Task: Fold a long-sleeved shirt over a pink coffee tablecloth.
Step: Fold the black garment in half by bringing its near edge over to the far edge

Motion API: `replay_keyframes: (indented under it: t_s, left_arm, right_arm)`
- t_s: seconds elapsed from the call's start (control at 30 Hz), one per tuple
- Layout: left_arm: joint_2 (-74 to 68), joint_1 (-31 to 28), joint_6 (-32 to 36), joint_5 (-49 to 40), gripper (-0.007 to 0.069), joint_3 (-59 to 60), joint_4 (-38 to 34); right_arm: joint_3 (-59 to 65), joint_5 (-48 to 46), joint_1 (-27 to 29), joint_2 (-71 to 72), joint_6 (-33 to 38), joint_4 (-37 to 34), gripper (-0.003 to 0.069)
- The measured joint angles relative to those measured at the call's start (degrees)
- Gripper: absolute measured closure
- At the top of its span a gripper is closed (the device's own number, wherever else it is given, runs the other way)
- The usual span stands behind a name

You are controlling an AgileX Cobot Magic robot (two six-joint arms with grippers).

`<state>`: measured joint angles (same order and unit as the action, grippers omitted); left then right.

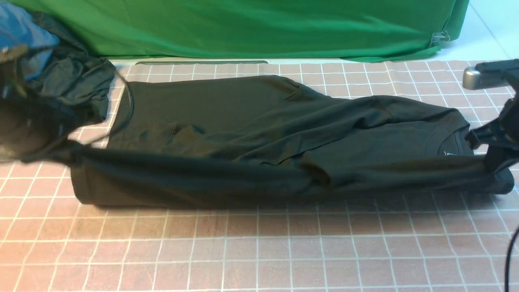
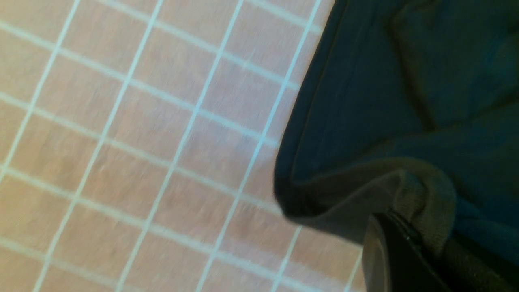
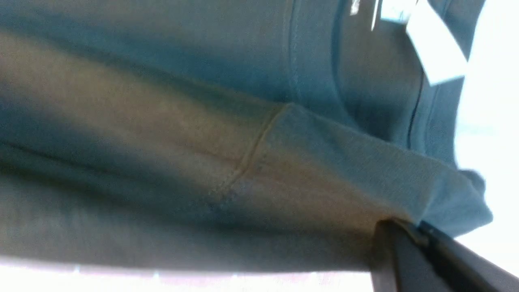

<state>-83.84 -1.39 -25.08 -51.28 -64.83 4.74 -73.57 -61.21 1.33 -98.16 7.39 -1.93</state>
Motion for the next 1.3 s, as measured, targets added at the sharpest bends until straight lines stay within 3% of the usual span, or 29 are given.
replay_keyframes:
  t_s: [0.7,1.3]
  left_arm:
    - [-26.47,-0.91,1.34,0.70,0.0592,-29.96,-4.30]
    - [-29.66,-0.92,-2.51,13.73,0.0592,-31.97,-4.74]
  right_arm:
    - [-29.97,-6.74,0.08,-21.14,0.11,-0.50,0.0615]
    - [-36.92,-0.80,0.08,-27.33,-0.81,-0.69,0.0616]
